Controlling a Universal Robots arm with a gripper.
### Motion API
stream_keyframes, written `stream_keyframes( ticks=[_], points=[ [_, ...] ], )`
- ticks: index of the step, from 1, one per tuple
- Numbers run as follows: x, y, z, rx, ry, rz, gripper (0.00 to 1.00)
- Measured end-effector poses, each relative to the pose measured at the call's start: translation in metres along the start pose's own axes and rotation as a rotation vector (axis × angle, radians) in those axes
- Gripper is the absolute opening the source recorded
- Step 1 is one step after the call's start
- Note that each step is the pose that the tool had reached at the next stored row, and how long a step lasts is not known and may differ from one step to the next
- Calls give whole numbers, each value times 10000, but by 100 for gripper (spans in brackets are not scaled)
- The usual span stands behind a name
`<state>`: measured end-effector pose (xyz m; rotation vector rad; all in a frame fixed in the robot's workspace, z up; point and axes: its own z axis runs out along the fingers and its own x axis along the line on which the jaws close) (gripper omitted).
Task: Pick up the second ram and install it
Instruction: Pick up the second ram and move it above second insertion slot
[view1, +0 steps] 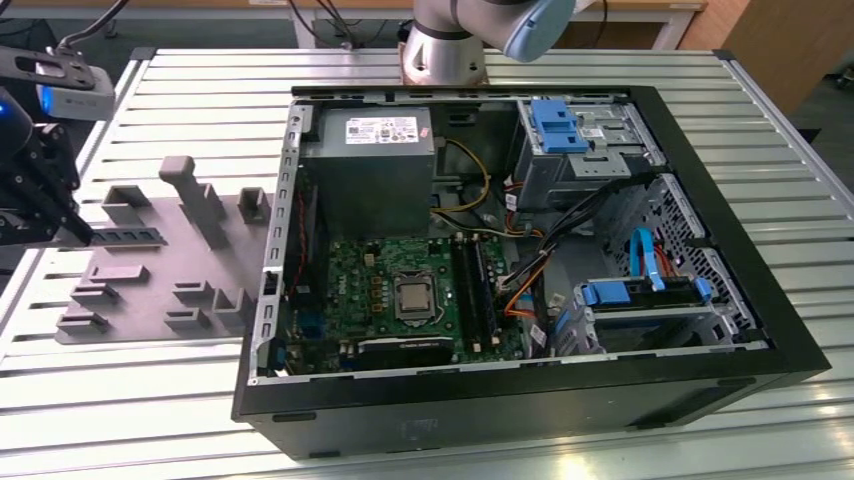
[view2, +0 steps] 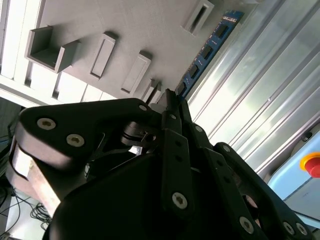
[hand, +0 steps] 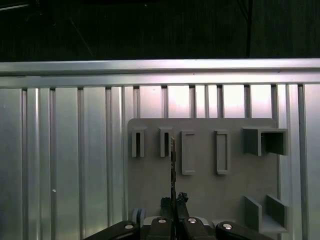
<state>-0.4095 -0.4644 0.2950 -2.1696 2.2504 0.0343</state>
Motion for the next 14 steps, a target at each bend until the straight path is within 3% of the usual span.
stream_keyframes(
  ticks=[14],
  points=[
    [-3, 0, -93, 1, 11, 0, 14]
  ],
)
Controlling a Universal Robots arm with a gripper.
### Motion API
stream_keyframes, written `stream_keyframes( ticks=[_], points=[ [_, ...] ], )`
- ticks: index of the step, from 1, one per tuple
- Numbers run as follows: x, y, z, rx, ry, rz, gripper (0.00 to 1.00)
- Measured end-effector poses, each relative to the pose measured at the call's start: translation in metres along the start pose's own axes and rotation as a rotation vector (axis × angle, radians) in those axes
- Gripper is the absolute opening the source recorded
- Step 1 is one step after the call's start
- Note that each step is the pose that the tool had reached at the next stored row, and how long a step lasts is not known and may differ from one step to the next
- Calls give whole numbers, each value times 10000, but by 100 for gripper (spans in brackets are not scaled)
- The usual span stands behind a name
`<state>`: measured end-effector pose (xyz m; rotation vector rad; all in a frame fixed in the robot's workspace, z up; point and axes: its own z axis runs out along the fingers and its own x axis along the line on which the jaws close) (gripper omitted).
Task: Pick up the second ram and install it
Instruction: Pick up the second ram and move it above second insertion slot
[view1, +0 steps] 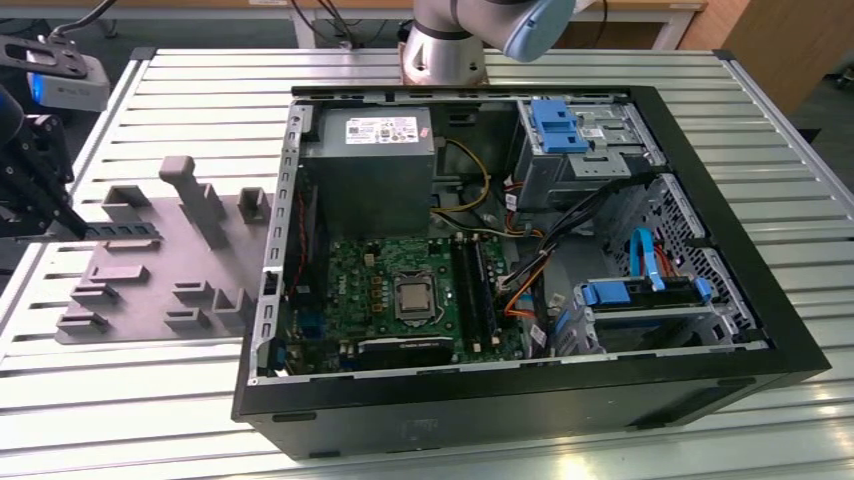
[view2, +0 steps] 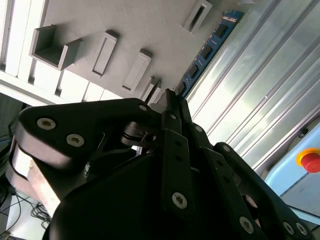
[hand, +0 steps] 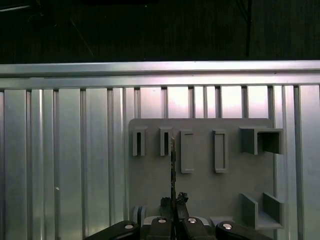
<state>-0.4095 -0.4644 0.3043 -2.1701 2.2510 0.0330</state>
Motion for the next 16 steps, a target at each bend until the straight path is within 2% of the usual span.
stream_keyframes(
  ticks=[16],
  points=[
    [-3, 1, -98, 4, 10, 0, 14]
  ],
)
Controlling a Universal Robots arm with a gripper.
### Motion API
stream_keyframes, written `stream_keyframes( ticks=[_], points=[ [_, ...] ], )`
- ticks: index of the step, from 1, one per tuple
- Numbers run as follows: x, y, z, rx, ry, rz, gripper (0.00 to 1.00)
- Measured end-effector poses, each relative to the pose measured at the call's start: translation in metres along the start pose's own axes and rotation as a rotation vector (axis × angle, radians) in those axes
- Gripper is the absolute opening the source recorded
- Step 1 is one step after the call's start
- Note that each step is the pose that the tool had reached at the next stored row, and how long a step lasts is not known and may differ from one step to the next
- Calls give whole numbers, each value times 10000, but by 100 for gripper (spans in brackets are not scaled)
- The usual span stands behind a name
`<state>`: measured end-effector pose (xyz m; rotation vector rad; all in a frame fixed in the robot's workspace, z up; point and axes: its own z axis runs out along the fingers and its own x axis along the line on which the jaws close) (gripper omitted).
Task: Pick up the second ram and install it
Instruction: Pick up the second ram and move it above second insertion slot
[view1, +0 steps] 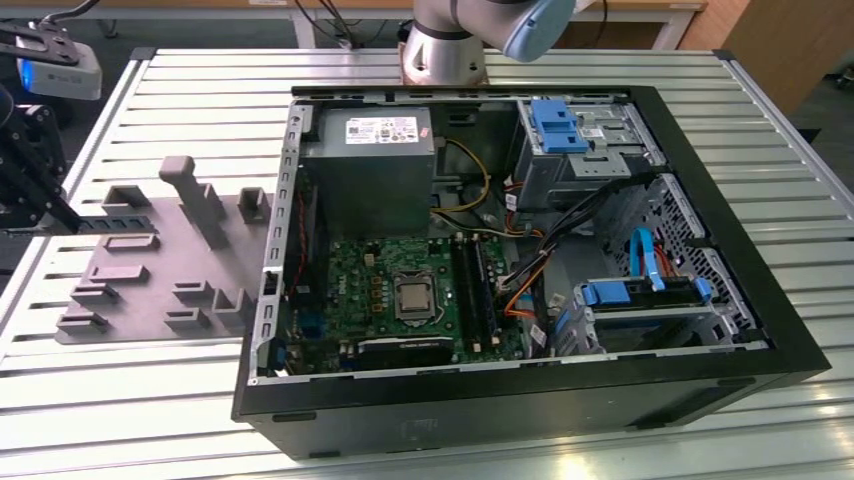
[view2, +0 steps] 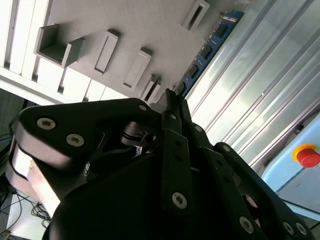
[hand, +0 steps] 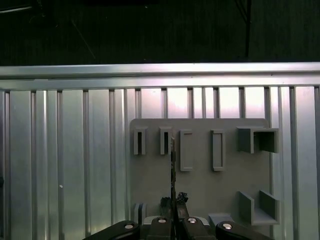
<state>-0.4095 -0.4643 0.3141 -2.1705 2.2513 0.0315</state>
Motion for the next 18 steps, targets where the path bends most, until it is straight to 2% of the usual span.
stream_keyframes(
  ticks=[7, 18],
  points=[
    [0, 0, -7, -4, 4, 0, 14],
    [-2, 1, -101, -3, 3, 1, 14]
  ],
)
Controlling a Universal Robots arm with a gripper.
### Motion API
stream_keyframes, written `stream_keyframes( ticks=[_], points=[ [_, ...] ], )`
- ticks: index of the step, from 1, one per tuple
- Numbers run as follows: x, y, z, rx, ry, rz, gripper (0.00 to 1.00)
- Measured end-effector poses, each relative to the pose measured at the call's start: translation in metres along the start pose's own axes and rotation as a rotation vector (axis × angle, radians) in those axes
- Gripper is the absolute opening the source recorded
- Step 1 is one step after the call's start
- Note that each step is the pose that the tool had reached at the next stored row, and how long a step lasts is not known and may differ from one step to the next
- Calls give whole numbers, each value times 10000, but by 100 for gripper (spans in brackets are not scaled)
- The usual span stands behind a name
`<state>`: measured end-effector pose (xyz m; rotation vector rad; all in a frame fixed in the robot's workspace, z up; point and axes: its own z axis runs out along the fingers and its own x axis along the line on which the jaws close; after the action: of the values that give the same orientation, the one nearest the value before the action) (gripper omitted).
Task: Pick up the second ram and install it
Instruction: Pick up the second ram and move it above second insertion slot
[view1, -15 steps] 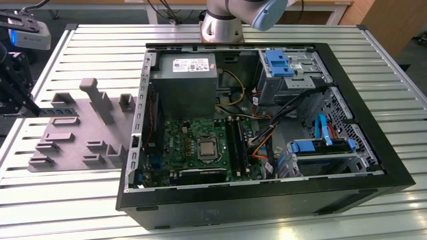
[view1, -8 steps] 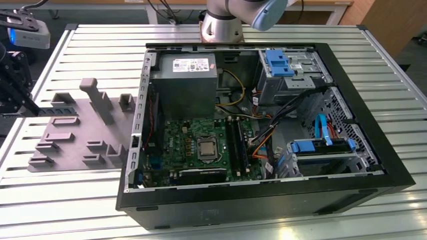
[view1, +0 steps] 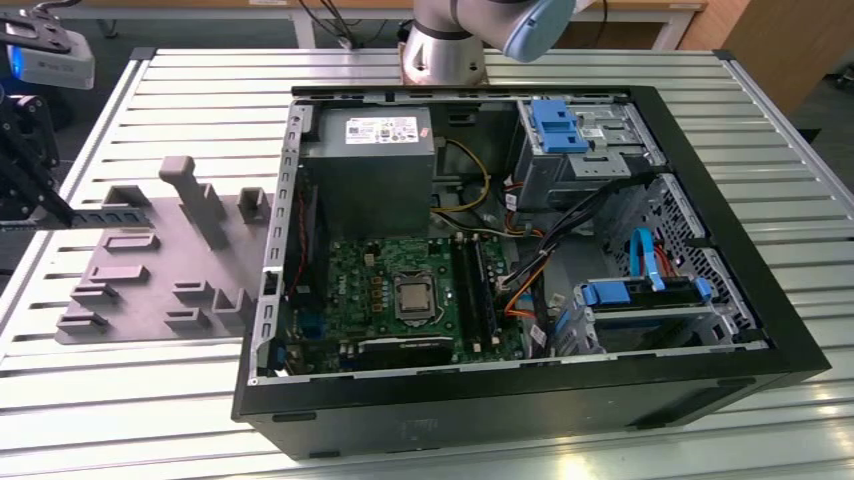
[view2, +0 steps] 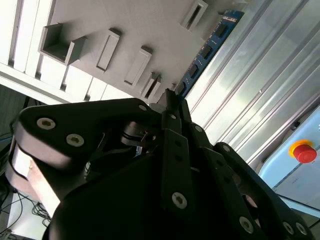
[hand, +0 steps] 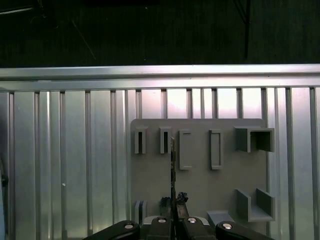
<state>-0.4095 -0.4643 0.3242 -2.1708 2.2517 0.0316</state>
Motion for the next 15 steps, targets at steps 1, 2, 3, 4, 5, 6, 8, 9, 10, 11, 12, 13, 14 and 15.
stream_keyframes(
  ticks=[1, 2, 3, 4, 5, 6, 8, 9, 10, 11, 12, 13, 14, 15],
  points=[
    [0, 0, -9, 0, 0, 0, 14],
    [0, 0, -17, 0, 0, 0, 14],
    [-1, 0, -25, 1, -1, 0, 14],
    [-1, 0, -33, 1, -1, 0, 14],
    [-1, 0, -41, 1, 0, 0, 14],
    [-1, 0, -47, 1, -1, 0, 14],
    [-2, 0, -62, 0, 0, 0, 14],
    [-2, 0, -70, 1, -1, 0, 14],
    [-2, 0, -78, 0, -1, 0, 14],
    [-2, 0, -88, 0, 0, 0, 14],
    [-3, 0, -99, 0, 0, 0, 14],
    [-3, 0, -109, 1, -1, -1, 14],
    [-3, 0, -119, 0, 0, -1, 14],
    [-3, 0, -131, 1, 0, -1, 14]
  ],
)
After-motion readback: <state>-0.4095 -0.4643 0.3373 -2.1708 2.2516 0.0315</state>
